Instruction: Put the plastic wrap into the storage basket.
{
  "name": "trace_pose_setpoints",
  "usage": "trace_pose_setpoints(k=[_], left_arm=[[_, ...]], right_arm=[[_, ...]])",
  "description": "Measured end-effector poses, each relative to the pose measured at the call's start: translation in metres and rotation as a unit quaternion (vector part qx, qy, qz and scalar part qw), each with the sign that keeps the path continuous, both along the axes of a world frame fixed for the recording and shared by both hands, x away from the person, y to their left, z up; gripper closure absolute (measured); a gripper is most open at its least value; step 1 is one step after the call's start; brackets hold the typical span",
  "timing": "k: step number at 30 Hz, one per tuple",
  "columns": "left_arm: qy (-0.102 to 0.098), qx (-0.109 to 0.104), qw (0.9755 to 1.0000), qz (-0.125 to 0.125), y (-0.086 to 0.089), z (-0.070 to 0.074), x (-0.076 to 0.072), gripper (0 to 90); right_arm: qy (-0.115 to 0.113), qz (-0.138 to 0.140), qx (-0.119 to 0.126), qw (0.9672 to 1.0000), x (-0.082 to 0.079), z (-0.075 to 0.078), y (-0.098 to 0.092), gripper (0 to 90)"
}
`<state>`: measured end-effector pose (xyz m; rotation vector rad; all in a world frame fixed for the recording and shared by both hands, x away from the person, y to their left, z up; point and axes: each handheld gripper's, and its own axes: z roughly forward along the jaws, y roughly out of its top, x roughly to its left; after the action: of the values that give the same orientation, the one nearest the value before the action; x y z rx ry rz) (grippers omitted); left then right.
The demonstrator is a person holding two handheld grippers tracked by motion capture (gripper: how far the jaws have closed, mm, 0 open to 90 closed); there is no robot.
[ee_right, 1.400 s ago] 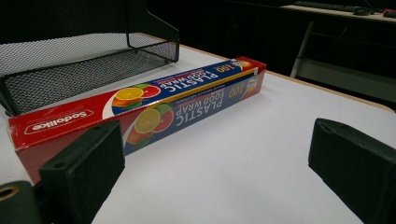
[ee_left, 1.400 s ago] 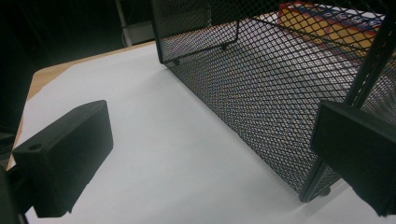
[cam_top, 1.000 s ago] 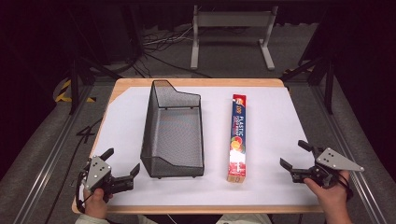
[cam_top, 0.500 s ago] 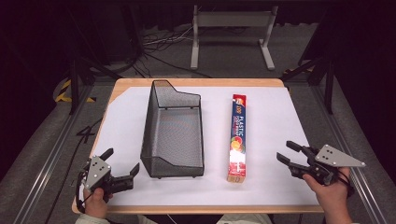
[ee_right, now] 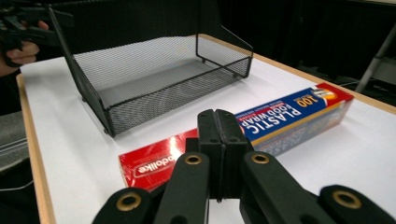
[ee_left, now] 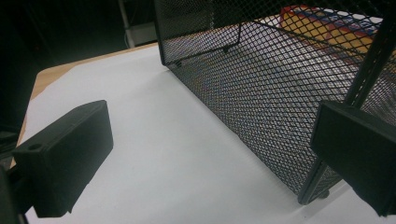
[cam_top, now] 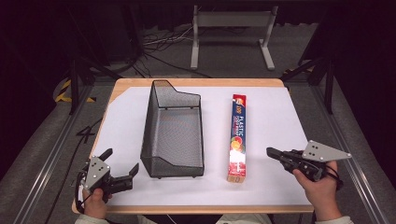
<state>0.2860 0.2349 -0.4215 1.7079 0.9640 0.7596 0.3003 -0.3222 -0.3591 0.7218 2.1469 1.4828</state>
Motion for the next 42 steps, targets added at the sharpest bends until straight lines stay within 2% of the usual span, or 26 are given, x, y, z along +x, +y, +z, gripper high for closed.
trace_pose_setpoints(k=[7,14,17,28,42], left_arm=[[0.001,0.002,1.0,0.0,0.0,0.0,0.0,0.0],[0.0,0.003,1.0,-0.001,0.0,0.0,0.001,0.1],[0.002,0.005,1.0,0.0,0.0,-0.001,0.001,0.1],[0.002,0.009,1.0,0.0,0.0,-0.001,0.002,0.1],[0.002,0.009,1.0,-0.001,0.001,-0.001,0.001,0.1]], right_arm=[[0.001,0.013,0.004,0.9999,0.001,0.006,0.01,90.0],[0.015,0.03,-0.008,0.9994,0.005,0.01,0.028,90.0],[0.019,0.041,-0.017,0.9988,0.008,0.013,0.042,90.0],[0.039,0.063,-0.031,0.9967,0.018,0.01,0.073,90.0],[0.032,0.093,-0.039,0.9944,0.023,0.005,0.103,90.0]])
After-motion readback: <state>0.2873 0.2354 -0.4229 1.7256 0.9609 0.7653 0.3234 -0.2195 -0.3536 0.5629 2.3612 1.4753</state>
